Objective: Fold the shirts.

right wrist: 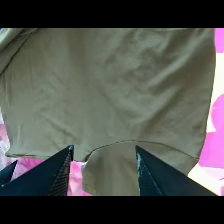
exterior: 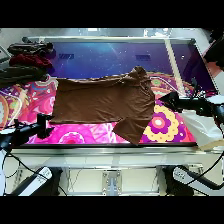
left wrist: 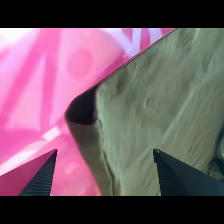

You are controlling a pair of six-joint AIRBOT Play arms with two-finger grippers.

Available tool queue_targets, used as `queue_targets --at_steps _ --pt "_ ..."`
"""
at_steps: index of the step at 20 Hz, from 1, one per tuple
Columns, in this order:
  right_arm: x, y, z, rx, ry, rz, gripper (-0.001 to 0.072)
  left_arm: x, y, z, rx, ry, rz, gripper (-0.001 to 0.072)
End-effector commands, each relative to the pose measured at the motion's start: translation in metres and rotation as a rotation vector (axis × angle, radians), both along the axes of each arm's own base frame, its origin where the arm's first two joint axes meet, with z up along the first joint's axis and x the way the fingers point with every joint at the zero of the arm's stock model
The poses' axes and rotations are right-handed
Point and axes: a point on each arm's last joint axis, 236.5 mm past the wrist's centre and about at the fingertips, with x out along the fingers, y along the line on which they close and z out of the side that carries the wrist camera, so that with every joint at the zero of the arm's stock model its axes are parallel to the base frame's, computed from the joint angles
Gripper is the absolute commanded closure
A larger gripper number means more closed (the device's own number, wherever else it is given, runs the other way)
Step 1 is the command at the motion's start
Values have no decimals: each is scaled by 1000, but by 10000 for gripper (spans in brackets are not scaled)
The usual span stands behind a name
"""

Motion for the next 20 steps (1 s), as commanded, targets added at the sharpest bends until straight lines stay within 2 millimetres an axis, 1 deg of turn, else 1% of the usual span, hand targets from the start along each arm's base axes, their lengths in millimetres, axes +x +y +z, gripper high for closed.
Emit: queue_targets --at_steps 1,3,4,5,6,7,8,9,10,11,13,14,15,16,17,18,20 --pt "-2 4 5 20 -7 12 279 13 -1 -9 39 -3 26 133" --pt "-1 6 11 29 -22 10 279 16 -7 -14 20 5 32 137" --pt "-1 7 14 28 -30 9 279 17 -9 -17 11 12 36 172" --pt "-2 7 17 25 -38 9 279 17 -12 -21 2 22 35 270" --pt "-2 7 21 21 -47 9 279 16 -16 -24 -1 32 24 404" --pt "-3 7 24 16 -57 10 279 16 -19 -25 2 33 11 580" --pt "-5 6 25 2 -59 16 279 18 -19 -24 15 23 -7 695" --pt "-10 4 20 -17 -34 17 278 22 -18 -21 30 8 -21 696" --pt "-15 0 9 -37 12 6 279 27 -15 -15 38 -8 -21 696" --pt "-24 -2 -7 -26 90 -26 279 34 -12 -9 47 -26 -21 696" --pt "-48 10 -38 35 219 -14 278 46 -7 3 65 -61 -30 696" --pt "-57 16 -53 73 275 -13 243 51 -6 9 85 -85 -56 696" --pt "-62 19 -69 99 323 -28 136 54 -7 14 95 -101 -79 696" --pt "-63 19 -83 115 356 -50 69 56 -9 17 97 -111 -99 696" --pt "-58 15 -96 117 372 -84 69 56 -11 18 91 -112 -105 697" --pt "-50 12 -103 124 365 -112 71 55 -11 17 93 -111 -108 697" --pt "-35 10 -113 155 345 -159 88 55 -11 17 93 -111 -108 697"
